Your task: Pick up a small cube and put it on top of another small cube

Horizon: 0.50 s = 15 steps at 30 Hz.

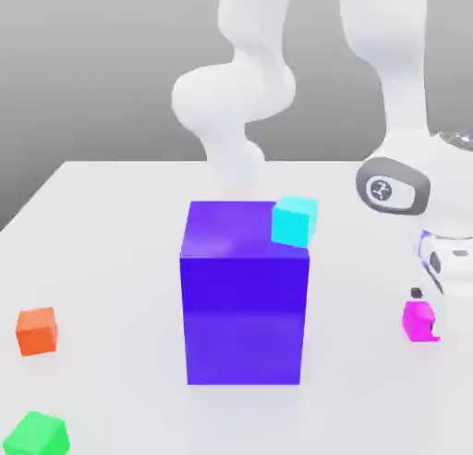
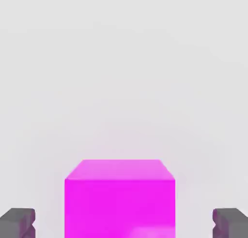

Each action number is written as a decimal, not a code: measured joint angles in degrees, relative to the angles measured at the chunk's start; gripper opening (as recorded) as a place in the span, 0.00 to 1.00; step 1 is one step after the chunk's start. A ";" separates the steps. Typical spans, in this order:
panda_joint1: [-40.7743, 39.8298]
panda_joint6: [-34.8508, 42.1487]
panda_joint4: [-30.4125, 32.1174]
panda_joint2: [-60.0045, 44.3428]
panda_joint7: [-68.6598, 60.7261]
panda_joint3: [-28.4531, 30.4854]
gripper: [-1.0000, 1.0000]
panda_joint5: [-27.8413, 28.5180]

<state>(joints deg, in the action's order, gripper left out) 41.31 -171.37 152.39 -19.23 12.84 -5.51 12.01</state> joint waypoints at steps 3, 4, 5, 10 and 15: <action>-0.01 0.05 0.00 0.00 0.07 -0.01 0.00 0.07; -0.01 0.08 0.00 0.00 0.10 -0.01 0.00 0.10; 0.37 -0.50 -0.15 -0.71 0.34 0.43 0.00 0.40; -2.51 5.53 1.47 6.92 -3.07 -3.45 0.00 -3.97; -6.25 11.58 -1.36 10.12 -9.40 -3.82 0.00 -8.64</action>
<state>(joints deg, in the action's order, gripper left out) 35.06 -159.79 151.03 -9.11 3.44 -9.33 3.37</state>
